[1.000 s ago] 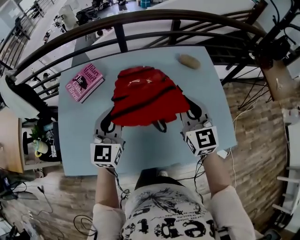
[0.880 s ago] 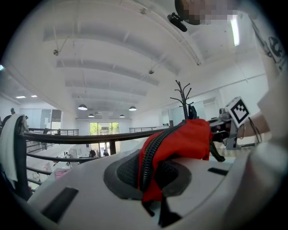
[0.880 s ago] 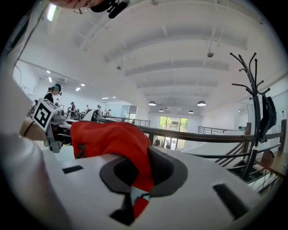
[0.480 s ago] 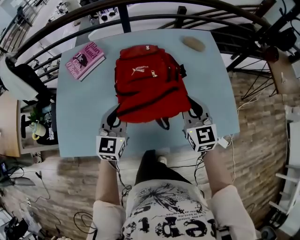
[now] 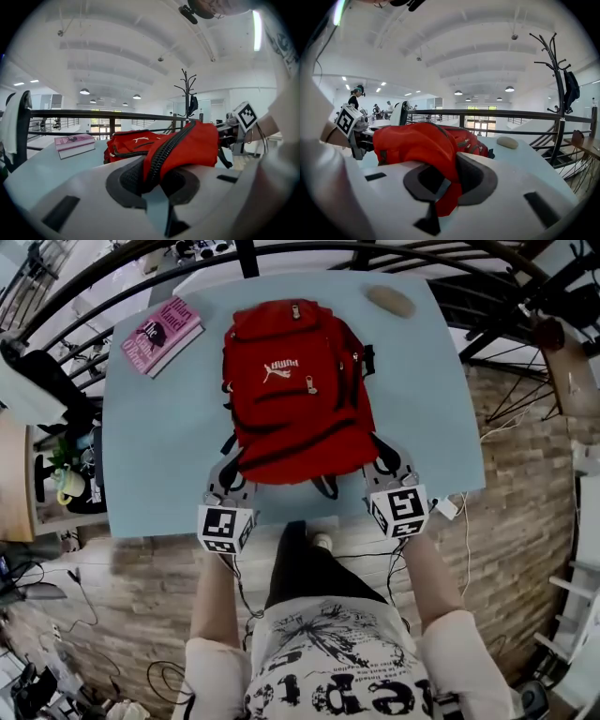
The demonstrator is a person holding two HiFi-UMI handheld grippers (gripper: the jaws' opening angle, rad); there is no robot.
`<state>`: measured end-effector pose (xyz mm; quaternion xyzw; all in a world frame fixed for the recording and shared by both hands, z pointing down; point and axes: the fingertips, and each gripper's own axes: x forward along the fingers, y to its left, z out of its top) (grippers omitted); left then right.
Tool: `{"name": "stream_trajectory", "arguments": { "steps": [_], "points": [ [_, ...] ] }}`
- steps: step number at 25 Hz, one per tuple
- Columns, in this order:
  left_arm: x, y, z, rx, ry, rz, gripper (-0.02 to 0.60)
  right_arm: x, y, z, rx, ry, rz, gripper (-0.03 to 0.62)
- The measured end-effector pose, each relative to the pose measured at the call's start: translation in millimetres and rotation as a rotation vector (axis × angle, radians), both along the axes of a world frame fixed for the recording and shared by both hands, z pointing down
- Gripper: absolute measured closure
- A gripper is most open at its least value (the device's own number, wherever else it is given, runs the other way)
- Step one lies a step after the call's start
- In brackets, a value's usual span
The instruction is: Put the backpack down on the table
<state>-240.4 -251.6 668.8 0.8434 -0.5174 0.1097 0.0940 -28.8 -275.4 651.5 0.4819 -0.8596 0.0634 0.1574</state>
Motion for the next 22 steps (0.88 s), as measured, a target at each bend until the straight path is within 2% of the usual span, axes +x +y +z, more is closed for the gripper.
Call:
{"name": "stream_trajectory", "arguments": {
  "steps": [3, 9, 13, 16, 18, 20, 22],
  "points": [
    [0.6, 8.1, 21.0, 0.01, 0.035, -0.015, 0.552, 1.0, 8.2, 27.0, -0.037, 0.004, -0.003, 0.556],
    [6.5, 21.8, 57.2, 0.084, 0.07, -0.04, 0.538, 8.6, 21.5, 79.4, -0.062, 0.03, 0.002, 0.554],
    [7.7, 23.0, 75.8, 0.081, 0.06, -0.066, 0.535, 10.4, 22.4, 101.1, -0.071, 0.046, -0.008, 0.554],
    [6.6, 24.3, 86.1, 0.099, 0.06, -0.076, 0.531, 12.4, 21.7, 109.3, -0.079, 0.026, -0.008, 0.549],
    [9.6, 26.4, 86.8, 0.084, 0.072, -0.067, 0.521, 13.1, 22.8, 113.3, -0.084, 0.01, -0.011, 0.538],
    [10.4, 30.9, 88.9, 0.062, 0.053, -0.058, 0.495, 13.0, 26.4, 116.5, -0.091, 0.011, -0.018, 0.52],
    [11.5, 38.8, 97.2, 0.039, 0.0, -0.035, 0.461, 14.6, 32.3, 118.3, -0.091, 0.048, -0.03, 0.491]
  ]
}}
